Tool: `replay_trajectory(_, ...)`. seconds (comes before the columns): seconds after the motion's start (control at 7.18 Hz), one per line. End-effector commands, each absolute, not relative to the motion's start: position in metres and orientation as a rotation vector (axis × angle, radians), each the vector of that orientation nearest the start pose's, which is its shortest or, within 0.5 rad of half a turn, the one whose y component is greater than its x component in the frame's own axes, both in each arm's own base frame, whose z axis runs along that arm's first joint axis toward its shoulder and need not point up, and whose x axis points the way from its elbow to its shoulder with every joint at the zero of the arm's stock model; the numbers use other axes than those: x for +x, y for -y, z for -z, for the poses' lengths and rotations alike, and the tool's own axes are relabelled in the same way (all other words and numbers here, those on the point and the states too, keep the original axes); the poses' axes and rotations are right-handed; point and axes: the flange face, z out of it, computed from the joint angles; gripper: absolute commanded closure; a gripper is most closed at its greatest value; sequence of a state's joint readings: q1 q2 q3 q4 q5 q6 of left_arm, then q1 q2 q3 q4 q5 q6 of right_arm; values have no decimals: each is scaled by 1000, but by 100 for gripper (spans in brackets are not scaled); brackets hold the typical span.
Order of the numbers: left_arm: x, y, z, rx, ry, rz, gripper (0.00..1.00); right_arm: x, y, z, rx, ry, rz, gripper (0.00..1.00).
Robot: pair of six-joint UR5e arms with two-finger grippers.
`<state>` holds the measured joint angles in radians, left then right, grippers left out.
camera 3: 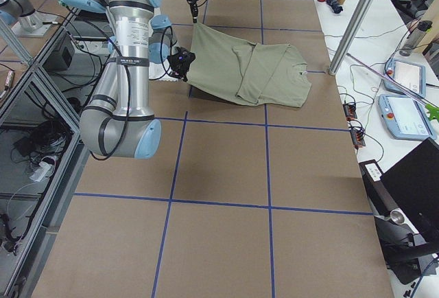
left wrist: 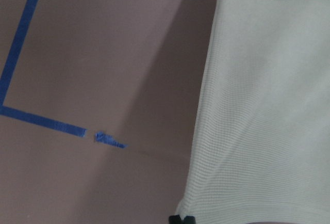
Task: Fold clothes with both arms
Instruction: 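Lift the hem with both grippers and fold it toward the collar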
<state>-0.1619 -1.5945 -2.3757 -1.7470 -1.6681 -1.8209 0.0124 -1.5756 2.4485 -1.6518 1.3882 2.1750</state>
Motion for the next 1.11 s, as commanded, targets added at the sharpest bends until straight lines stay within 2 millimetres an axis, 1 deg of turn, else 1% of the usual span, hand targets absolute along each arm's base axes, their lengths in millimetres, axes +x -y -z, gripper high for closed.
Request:
replay_trajectory(0.0, 374, 184, -254, -164, -1030, 356, 100, -364, 151, -268, -85, 812, -639, 100)
replay_trajectory(0.14, 362, 183, -241, -166, -1064, 355, 100, -351, 152, -262, -86, 820, -642, 100)
replay_trajectory(0.28, 351, 186, -227, -163, -1103, 355, 100, -344, 170, -259, -60, 831, -674, 100)
replay_trajectory(0.42, 348, 201, -216, -140, -1134, 352, 100, -339, 189, -257, -36, 841, -690, 100)
replay_trajectory(0.56, 338, 246, -210, 11, -1154, 320, 100, -346, 213, -253, 34, 848, -644, 100)
replay_trajectory(0.7, 351, 296, -212, 122, -1126, 316, 100, -360, 264, -240, 106, 856, -634, 100)
replay_trajectory(0.84, 376, 361, -219, 168, -1072, 397, 100, -365, 322, -237, 96, 834, -613, 100)
replay_trajectory(0.98, 408, 407, -227, 198, -1017, 403, 100, -367, 385, -233, 109, 812, -585, 100)
